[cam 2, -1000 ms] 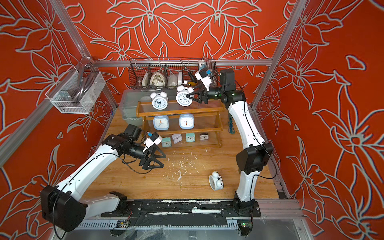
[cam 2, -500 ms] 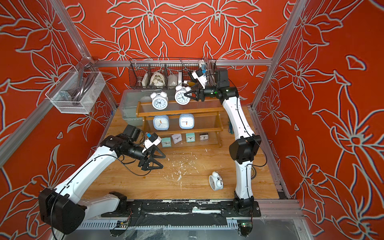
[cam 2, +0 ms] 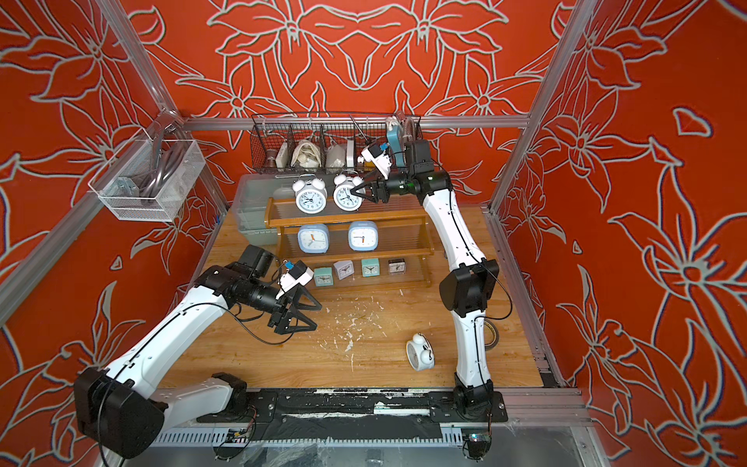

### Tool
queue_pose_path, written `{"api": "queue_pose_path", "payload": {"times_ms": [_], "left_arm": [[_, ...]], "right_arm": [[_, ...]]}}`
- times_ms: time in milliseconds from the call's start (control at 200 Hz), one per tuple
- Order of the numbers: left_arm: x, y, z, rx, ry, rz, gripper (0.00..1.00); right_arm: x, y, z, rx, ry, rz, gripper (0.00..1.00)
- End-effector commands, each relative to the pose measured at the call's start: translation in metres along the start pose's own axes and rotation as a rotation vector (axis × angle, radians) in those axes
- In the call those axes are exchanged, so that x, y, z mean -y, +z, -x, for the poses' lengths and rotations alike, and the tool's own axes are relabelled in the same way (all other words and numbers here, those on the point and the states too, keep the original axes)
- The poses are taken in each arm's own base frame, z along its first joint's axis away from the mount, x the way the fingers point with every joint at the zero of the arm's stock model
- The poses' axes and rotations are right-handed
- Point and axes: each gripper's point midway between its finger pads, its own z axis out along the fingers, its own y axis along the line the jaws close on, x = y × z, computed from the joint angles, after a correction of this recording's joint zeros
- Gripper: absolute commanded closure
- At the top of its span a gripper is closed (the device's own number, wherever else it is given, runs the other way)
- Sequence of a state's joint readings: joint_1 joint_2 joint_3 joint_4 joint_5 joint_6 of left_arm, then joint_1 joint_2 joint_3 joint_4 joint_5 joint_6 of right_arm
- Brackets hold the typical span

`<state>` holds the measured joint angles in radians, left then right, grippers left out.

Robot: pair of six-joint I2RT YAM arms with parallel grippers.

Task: Place the alarm clocks on the shelf by style
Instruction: Place the alarm on the shelf.

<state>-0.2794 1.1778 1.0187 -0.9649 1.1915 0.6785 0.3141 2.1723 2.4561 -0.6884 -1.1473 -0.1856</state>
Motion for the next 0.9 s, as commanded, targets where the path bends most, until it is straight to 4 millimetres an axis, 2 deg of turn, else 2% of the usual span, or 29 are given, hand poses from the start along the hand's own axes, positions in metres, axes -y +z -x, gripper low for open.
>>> {"api": "queue_pose_path", "payload": {"times_ms": [0, 255, 741, 896], "left_arm": [[0.0070, -0.0012, -0.0015, 0.008, 0.008, -0.015, 0.21], [0.0068, -0.0015, -0.0016, 0.007, 0.010, -0.011, 0.21], [0.0056, -0.0015, -0.0025, 0.005, 0.013, -0.005, 0.21], [0.0061, -0.0015, -0.0030, 0.005, 0.016, -0.002, 0.21]], "right_arm": [[-0.0030, -0.0007, 0.0110, 0.020, -0.057, 0.001, 0.66], [-0.0012, 0.0014, 0.0089, 0.015, -0.059, -0.003, 0.62], [-0.0068, 0.0003, 0.0120, 0.003, -0.090, -0.020, 0.37], [-0.0087, -0.0021, 0.0134, -0.002, -0.097, -0.031, 0.33]]}}
